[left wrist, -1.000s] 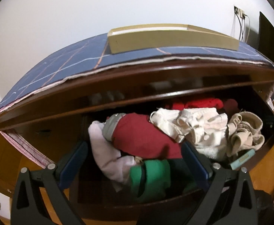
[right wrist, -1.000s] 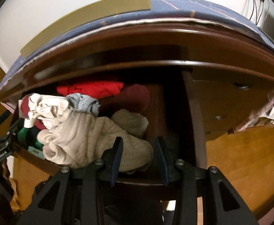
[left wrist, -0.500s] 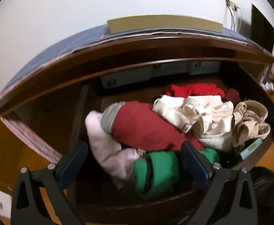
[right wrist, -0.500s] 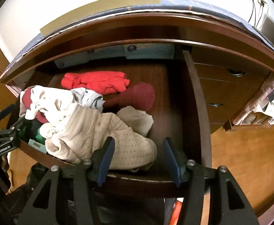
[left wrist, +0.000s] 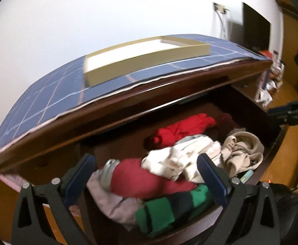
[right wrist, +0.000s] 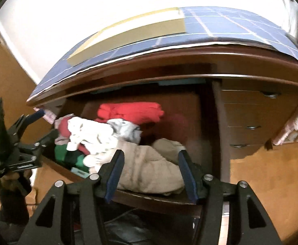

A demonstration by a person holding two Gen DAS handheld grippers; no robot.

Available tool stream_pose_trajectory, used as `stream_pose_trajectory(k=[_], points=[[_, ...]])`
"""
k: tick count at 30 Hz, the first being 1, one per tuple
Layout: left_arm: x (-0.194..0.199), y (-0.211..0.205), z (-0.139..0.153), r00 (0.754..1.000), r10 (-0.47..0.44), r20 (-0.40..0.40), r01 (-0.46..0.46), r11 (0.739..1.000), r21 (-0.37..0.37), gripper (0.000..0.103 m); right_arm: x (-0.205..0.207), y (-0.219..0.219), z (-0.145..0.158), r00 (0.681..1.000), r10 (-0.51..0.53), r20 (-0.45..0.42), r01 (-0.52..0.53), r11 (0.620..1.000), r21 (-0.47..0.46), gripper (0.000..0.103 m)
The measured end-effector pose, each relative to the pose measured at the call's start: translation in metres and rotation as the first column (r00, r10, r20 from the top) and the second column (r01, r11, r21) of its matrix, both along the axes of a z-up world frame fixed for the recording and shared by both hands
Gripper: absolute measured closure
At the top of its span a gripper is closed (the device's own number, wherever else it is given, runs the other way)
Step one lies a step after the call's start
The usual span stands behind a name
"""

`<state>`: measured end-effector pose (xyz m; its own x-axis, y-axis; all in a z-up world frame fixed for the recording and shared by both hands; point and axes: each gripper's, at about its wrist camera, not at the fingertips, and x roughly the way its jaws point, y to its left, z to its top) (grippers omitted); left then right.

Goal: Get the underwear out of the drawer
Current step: 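Grasp beige dotted underwear with right tool while left tool grasps white underwear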

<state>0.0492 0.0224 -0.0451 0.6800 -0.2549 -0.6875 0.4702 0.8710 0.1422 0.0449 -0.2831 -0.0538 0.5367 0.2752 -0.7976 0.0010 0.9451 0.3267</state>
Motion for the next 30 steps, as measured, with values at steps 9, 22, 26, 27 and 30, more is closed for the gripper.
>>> stream_pose_trajectory(k=[9, 22, 26, 27, 30], points=[[0.001, -0.008, -0.003, 0.999, -0.044, -0.032, 0.046, 0.997, 0.057, 0.002, 0.049, 0.046, -0.043, 0.950, 0.234, -0.205, -0.225, 0.972, 0.065, 0.032], [0.016, -0.032, -0.003, 0.980, -0.184, -0.078, 0.194, 0.971, 0.140, 0.002, 0.057, 0.059, -0.079, 0.894, 0.302, -0.331, -0.289, 0.953, 0.088, 0.045], [0.024, -0.045, -0.012, 0.970, -0.217, -0.113, 0.235, 0.955, 0.183, 0.002, 0.045, 0.044, -0.065, 0.918, 0.259, -0.299, -0.245, 0.966, 0.084, 0.054], [0.025, -0.048, -0.014, 0.965, -0.232, -0.125, 0.253, 0.950, 0.186, 0.002, 0.042, 0.034, -0.055, 0.936, 0.230, -0.265, -0.210, 0.972, 0.104, 0.054], [0.026, -0.055, -0.016, 0.948, -0.277, -0.157, 0.303, 0.936, 0.178, 0.002, 0.034, -0.001, -0.030, 0.976, 0.141, -0.167, -0.097, 0.964, 0.246, 0.054]])
